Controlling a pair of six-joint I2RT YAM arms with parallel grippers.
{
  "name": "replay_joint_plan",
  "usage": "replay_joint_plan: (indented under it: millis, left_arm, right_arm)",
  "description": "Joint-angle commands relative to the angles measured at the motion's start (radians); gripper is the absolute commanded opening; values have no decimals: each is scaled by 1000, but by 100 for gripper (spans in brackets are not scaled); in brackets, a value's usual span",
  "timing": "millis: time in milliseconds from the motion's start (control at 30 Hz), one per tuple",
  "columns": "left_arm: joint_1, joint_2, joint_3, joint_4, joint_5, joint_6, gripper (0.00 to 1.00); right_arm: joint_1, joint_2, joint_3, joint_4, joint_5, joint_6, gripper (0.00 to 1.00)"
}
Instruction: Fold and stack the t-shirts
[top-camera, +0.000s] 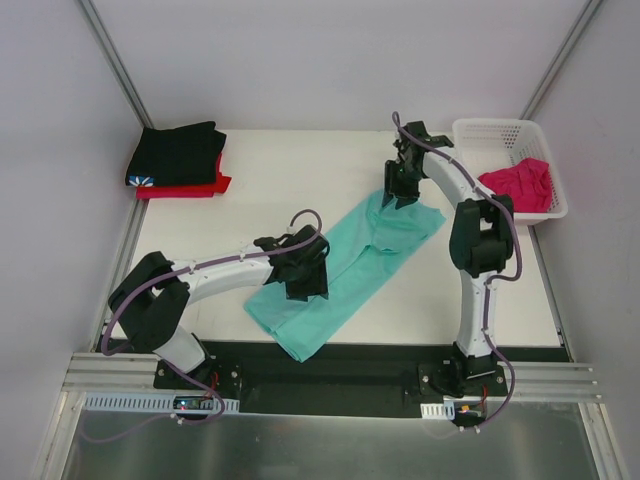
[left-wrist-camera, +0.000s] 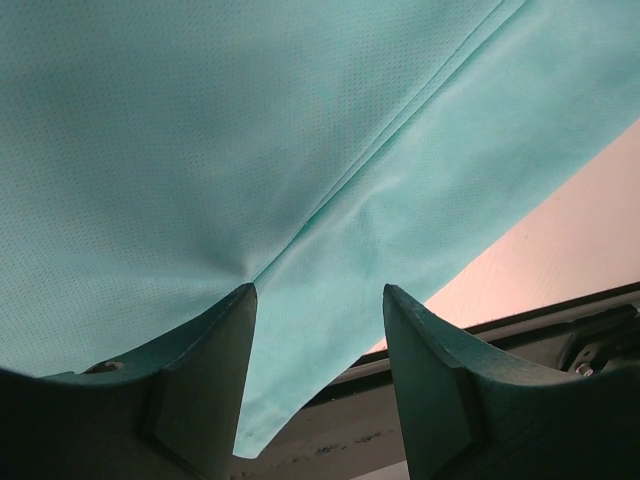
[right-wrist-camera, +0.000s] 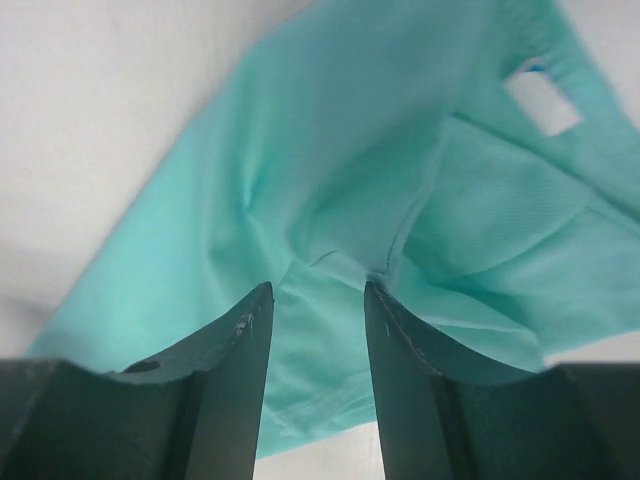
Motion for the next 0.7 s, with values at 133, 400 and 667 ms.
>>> replay_joint_plan:
  millis: [133,400,667]
  left_arm:
    - [-2,-3,39,-26,-16,8,53]
    - [-4,5,45,-26,-14,12,53]
    - [-2,22,57,-26,-3,12,52]
  right_arm:
    - [-128,58,78,-48,-8,-71,44]
    - [-136,105,118,-54,-40,-74,43]
    - [-138,27,162,-65,-42,-80,36]
